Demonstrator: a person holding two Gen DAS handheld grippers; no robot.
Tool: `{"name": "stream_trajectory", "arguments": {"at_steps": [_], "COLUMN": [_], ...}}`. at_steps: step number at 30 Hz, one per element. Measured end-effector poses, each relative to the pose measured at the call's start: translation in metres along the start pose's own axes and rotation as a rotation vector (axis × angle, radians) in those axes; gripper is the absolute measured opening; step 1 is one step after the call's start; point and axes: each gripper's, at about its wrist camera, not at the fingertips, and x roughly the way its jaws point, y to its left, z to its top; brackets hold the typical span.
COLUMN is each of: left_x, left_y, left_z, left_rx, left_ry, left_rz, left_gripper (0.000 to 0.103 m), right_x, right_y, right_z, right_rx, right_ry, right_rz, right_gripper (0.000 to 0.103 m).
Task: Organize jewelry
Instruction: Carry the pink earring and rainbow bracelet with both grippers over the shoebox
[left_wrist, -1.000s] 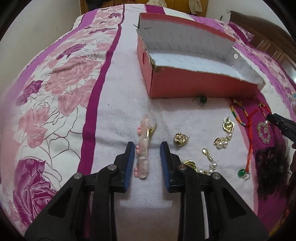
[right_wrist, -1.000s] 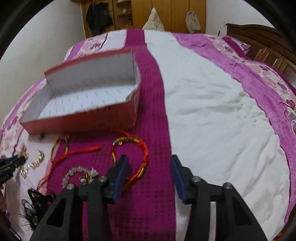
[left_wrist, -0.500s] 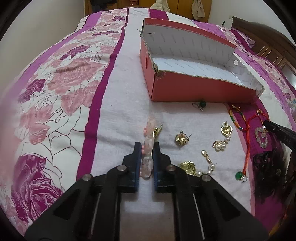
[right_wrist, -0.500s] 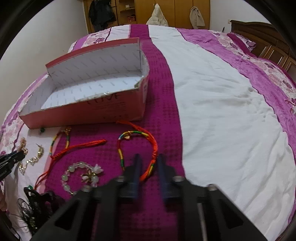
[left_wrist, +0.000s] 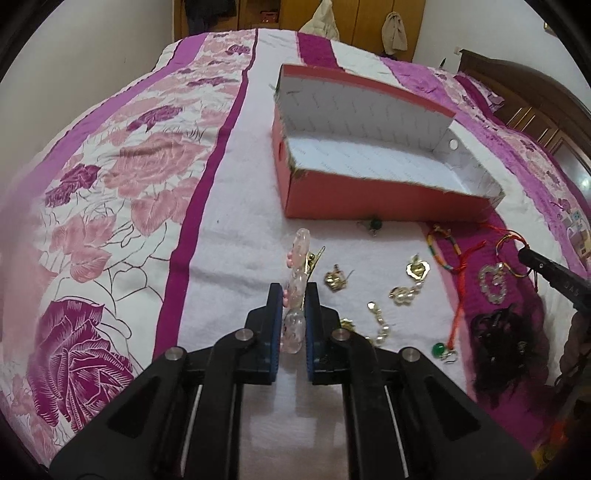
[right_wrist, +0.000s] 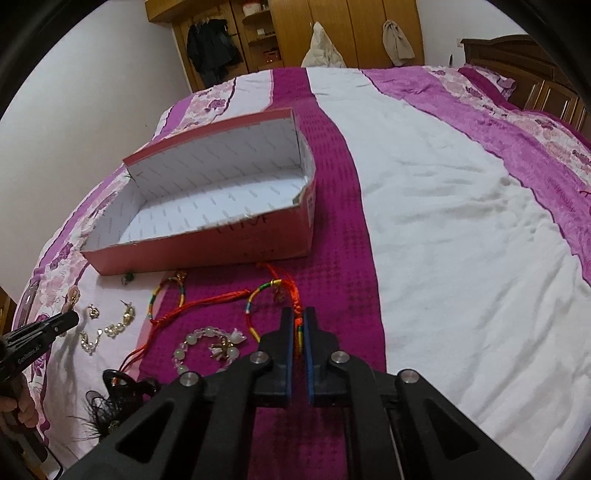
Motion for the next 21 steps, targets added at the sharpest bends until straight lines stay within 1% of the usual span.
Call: {"name": "stream_trajectory", "arguments": {"at_steps": [4,8,12,15,21], "left_x": [-0.009,-0.019,-0.031,-0.039,-0.047], "left_y": [-0.007,-0.014,-0.019,-0.022,-0.027], "left_z": [0.002,0.007,0.015,0.024,0.041], "left_rx": [0.0,0.008,0.012,0.019,0.024], "left_ry": [-0.023,-0.06,-0.099,-0.13,-0.171], "left_rz": [-0.016,-0.02,-0.043,-0.055,-0.074], "left_gripper": [0.003,0.003,0.003,0.003,0.003], "right_x": [-0.011,-0.024,-0.042,-0.052,-0.069], "right_y": [0.001,0.005,0.009,0.015,0.031], "right_z": [-0.001,-0.001,0.002,0.006,0.025], "right_rx": [-0.003,-0.015,-0.025,-0.033,-0.065], "right_ry": [-0.023,-0.053,-0.087,-0.106,-0.146], "right_rz": [0.006,-0.006,0.004,0.021,0.066], "right_gripper": [0.006,0.006,0.006,0.006,0.006]}}
